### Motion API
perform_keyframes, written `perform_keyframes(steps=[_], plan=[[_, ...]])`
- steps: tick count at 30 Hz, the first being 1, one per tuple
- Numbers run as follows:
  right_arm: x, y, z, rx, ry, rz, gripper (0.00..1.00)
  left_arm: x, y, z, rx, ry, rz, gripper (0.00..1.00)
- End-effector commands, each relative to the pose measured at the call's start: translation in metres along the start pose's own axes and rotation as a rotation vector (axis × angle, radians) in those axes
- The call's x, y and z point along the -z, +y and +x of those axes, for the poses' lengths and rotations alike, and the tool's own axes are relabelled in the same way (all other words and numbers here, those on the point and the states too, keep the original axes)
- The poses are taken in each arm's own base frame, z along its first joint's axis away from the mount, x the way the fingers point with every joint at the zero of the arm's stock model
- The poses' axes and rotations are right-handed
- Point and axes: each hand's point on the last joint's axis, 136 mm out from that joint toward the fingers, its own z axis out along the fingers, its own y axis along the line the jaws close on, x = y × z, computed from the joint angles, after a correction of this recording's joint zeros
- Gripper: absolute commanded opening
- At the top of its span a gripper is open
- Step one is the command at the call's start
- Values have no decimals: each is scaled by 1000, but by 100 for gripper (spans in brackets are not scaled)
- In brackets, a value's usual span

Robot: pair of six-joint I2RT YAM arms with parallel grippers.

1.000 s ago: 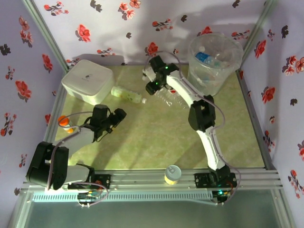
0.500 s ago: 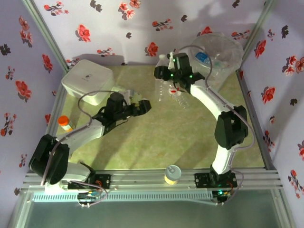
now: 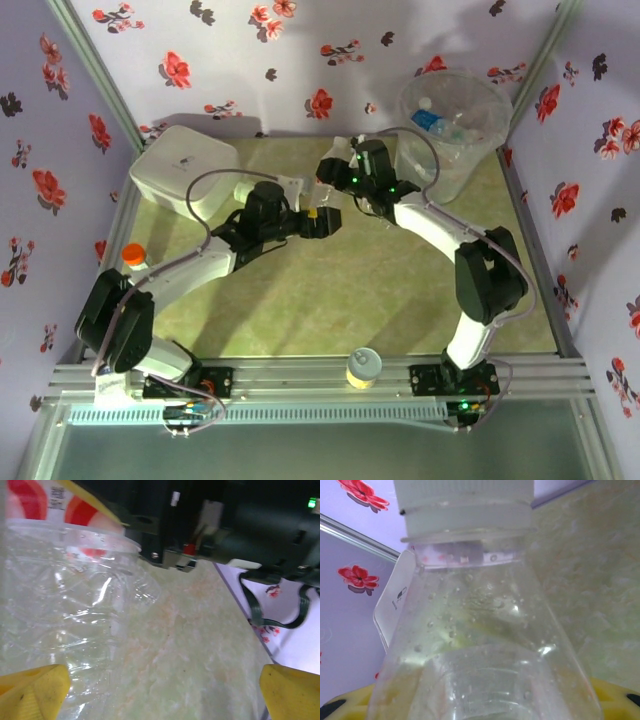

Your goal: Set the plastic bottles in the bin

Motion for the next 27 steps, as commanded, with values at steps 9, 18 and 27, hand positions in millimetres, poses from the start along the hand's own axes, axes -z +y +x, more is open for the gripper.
perform_keyframes(steps=[9, 18, 27], plan=[[36, 59, -3, 48, 11, -151, 56, 27, 44, -9, -53, -29, -217, 100], [37, 70, 8, 50, 49, -181, 58, 3, 35, -6, -30, 6, -137, 91], [43, 70, 1, 109, 45, -146, 75, -5, 36, 7, 11, 28, -89, 53]])
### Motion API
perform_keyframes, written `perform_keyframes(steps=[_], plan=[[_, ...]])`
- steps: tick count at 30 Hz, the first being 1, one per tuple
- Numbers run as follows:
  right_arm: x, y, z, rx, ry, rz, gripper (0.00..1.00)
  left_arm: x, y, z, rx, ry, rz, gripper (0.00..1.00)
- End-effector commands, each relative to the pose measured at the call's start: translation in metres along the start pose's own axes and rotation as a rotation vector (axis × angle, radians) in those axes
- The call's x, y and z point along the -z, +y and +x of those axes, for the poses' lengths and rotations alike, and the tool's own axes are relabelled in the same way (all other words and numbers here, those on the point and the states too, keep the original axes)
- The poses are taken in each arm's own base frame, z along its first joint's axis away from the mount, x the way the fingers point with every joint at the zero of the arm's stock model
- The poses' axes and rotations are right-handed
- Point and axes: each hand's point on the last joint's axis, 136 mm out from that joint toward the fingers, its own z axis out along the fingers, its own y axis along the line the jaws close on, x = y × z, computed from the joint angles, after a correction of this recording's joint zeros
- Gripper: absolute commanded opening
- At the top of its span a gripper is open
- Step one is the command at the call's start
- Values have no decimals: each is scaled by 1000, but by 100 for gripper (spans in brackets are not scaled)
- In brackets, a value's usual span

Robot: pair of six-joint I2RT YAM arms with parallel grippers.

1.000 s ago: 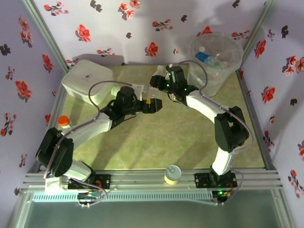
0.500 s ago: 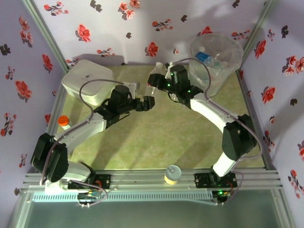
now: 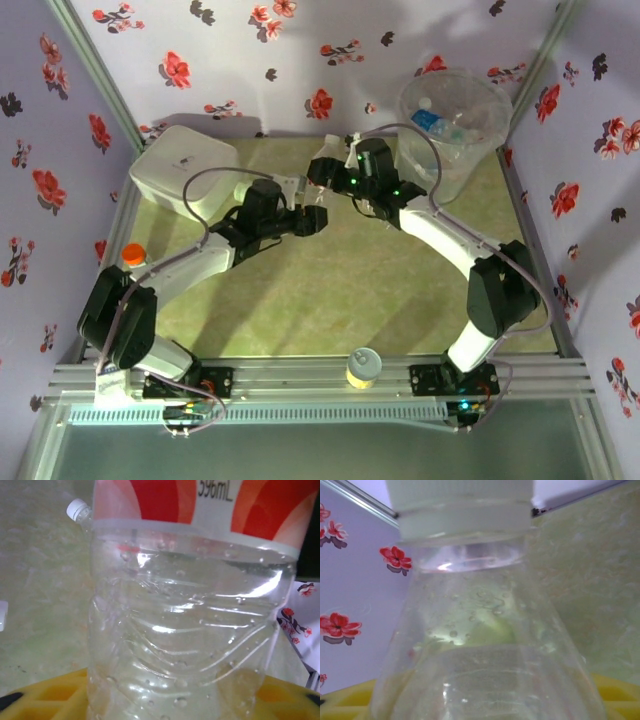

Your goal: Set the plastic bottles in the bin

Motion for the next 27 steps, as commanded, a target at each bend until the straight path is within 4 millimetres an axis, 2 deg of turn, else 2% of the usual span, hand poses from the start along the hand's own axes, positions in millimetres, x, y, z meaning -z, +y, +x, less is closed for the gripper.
perform_keyframes(steps=[1, 3, 6, 10, 14, 22, 27], plan=[[14, 21, -13, 72, -7, -24, 80, -4, 9, 8, 24, 12, -17, 53], [24, 6, -25, 111, -31, 51, 86, -2, 12, 11, 9, 26, -32, 50], [43, -20, -47, 159, -69, 170, 85, 2, 18, 20, -33, 56, -67, 52], [51, -32, -53, 185, -28, 205, 82, 3, 11, 24, -110, 87, -66, 54], [50, -26, -49, 211, 36, 175, 80, 0, -1, 26, -174, 105, -42, 56], [37, -47, -39, 194, 112, 202, 82, -7, -16, 24, -183, 107, 8, 56], [27, -44, -30, 157, 146, 143, 73, -11, -23, 26, -198, 120, 23, 56]])
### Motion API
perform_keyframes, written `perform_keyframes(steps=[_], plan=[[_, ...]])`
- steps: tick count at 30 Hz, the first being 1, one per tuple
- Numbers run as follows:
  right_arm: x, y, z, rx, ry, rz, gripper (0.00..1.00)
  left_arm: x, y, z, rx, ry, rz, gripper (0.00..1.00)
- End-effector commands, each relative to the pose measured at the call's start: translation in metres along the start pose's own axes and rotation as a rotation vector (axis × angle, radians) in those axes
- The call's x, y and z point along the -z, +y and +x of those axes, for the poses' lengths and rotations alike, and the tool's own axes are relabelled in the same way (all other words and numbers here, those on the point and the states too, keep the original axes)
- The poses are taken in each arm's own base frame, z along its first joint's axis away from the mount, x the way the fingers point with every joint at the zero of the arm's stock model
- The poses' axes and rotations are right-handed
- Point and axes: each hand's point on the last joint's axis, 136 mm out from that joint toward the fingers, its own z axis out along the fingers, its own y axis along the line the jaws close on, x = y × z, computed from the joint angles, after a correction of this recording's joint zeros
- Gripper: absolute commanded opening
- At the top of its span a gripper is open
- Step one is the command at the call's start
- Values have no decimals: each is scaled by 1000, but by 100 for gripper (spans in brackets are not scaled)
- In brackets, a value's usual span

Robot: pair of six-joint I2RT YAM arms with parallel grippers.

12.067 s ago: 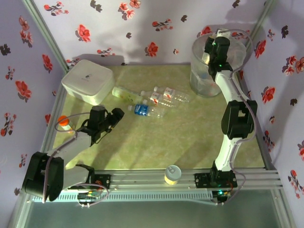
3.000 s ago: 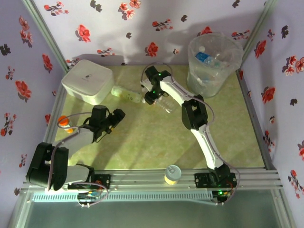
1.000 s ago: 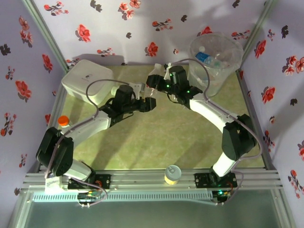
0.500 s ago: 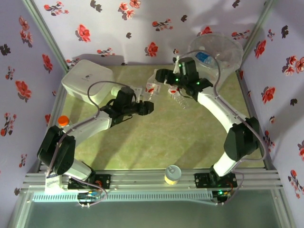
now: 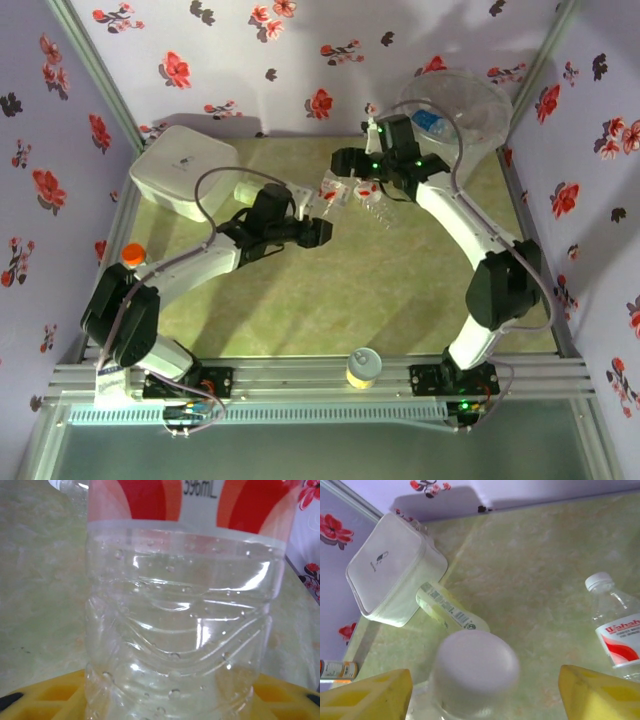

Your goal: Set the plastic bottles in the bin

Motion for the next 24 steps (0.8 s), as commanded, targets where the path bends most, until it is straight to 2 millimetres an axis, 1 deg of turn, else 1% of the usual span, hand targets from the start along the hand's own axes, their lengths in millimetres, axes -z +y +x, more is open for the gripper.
perform_keyframes(steps=[1, 4, 9, 12, 14, 17, 19, 21, 24], plan=[[-3, 3, 3, -6, 28, -34, 71, -4, -14, -10, -56, -11, 37, 56], [-3, -2, 5, -2, 32, -13, 61, -7, -13, -10, -55, -5, 35, 56], [2, -1, 3, -1, 20, -17, 38, -12, -11, -9, -37, -1, 33, 56], [7, -2, -2, 1, 1, -10, 31, -12, -11, -9, -34, -8, 36, 56], [11, -1, -7, 4, -16, -11, 25, -10, -12, -10, -35, -17, 39, 56], [15, -1, -12, 4, -31, -9, 24, -8, -13, -12, -38, -26, 41, 58], [17, -2, -14, 6, -40, -7, 24, -5, -14, -13, -38, -33, 43, 63], [22, -1, -21, 11, -65, -7, 23, -3, -15, -14, -39, -39, 46, 74], [41, 1, -45, 42, -144, 8, 22, 6, -18, -17, -38, -54, 49, 89]])
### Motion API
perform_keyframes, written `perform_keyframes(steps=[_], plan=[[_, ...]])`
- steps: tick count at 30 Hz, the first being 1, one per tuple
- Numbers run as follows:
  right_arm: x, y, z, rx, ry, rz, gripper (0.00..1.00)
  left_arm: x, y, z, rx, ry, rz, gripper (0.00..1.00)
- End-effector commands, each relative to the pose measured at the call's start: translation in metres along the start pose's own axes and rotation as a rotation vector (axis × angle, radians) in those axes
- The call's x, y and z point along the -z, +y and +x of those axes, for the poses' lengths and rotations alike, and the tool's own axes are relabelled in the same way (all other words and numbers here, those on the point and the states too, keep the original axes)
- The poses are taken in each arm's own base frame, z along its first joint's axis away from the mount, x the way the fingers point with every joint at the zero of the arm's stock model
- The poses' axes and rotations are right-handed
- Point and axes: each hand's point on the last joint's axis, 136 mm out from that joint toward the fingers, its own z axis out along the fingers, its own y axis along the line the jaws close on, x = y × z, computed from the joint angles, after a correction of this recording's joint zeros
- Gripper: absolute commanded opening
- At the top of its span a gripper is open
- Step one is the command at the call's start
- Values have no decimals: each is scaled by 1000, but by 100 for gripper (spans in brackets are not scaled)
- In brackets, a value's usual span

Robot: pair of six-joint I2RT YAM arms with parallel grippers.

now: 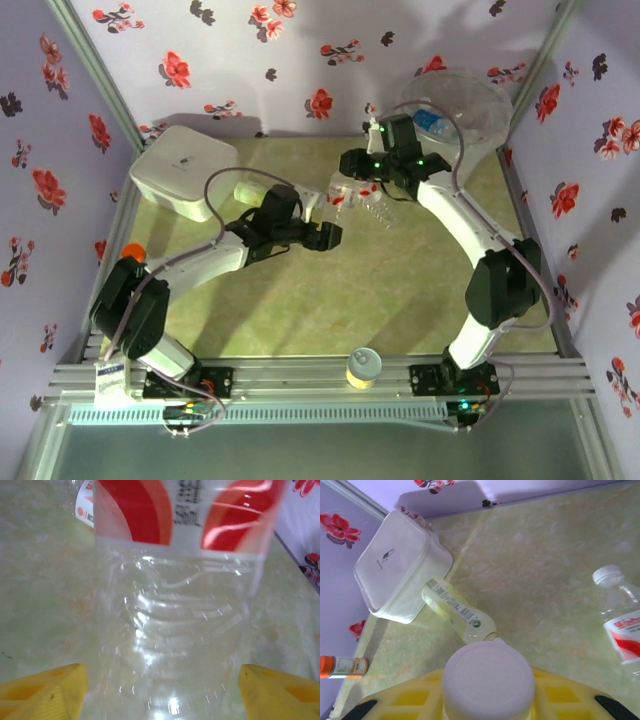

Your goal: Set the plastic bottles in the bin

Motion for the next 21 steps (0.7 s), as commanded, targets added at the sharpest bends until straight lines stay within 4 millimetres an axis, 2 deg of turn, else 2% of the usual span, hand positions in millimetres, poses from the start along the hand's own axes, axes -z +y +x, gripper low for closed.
perform_keyframes(steps=[1, 2, 4, 9, 11, 14, 17, 19, 21], plan=[[44, 11, -50, 85, -172, 21, 21, 21, -15, -20, -21, -76, 34, 93], [55, 14, -62, 108, -212, 29, 21, 25, -16, -20, -22, -83, 34, 98], [82, 21, -88, 164, -311, 48, 22, 33, -15, -22, -23, -100, 23, 100], [173, 31, -155, 286, -627, 179, 22, 49, -7, -18, -5, -128, -8, 100], [213, 27, -181, 289, -772, 236, 21, 51, -2, -16, 11, -132, -15, 100], [260, 11, -208, 259, -939, 292, 20, 49, 2, -13, 32, -131, -20, 100], [291, -14, -226, 231, -1041, 377, 20, 46, 3, -11, 46, -125, -20, 100], [300, -31, -231, 234, -1064, 468, 20, 46, 4, -11, 50, -124, -21, 100], [301, -47, -233, 249, -1064, 553, 20, 46, 4, -9, 48, -121, -20, 100]])
